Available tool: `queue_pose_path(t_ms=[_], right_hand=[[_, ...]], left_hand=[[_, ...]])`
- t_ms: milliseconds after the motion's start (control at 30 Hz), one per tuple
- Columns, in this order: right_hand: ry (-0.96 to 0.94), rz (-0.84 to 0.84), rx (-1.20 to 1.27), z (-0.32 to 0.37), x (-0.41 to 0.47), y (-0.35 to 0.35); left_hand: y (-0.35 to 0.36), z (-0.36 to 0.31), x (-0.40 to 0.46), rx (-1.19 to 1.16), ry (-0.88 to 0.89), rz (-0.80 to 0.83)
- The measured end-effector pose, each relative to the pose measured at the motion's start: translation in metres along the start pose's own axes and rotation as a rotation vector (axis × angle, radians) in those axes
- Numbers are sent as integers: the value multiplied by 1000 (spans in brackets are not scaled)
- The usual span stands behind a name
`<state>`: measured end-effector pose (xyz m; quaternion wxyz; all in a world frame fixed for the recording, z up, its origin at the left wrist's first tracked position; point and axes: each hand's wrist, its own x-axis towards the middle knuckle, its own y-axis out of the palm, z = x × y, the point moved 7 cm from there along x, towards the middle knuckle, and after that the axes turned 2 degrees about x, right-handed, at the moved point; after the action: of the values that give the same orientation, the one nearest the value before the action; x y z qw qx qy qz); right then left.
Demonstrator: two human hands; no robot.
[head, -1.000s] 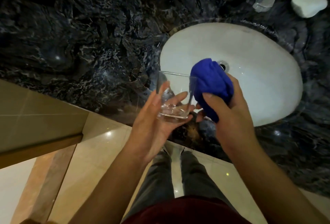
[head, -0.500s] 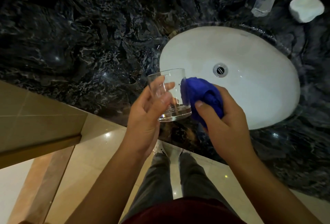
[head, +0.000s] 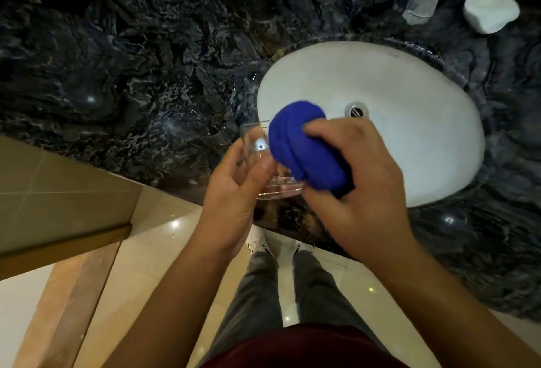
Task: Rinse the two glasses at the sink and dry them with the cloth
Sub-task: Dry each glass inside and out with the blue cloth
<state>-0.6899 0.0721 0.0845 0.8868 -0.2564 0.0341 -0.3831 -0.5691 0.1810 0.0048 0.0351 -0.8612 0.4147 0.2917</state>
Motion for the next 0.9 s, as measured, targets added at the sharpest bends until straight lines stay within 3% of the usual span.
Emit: queue_pose_path(t_ms=[200, 333, 433, 500, 567, 900], right_hand=[[26, 132, 80, -11, -26, 7], [73, 307, 126, -28, -35, 4], [355, 270, 394, -52, -31, -4], [548, 165, 553, -69, -24, -2], [620, 121, 578, -78, -14, 8], [544, 267, 438, -87, -1, 75]], left_hand=[[-8, 10, -4, -124, -49, 28], [-17, 14, -9, -197, -68, 33], [-27, 13, -11, -186, -39, 26], [-37, 13, -9, -103, 10, 1], [-42, 8, -8, 48, 73, 9], [-64, 17, -3, 680, 360, -11]])
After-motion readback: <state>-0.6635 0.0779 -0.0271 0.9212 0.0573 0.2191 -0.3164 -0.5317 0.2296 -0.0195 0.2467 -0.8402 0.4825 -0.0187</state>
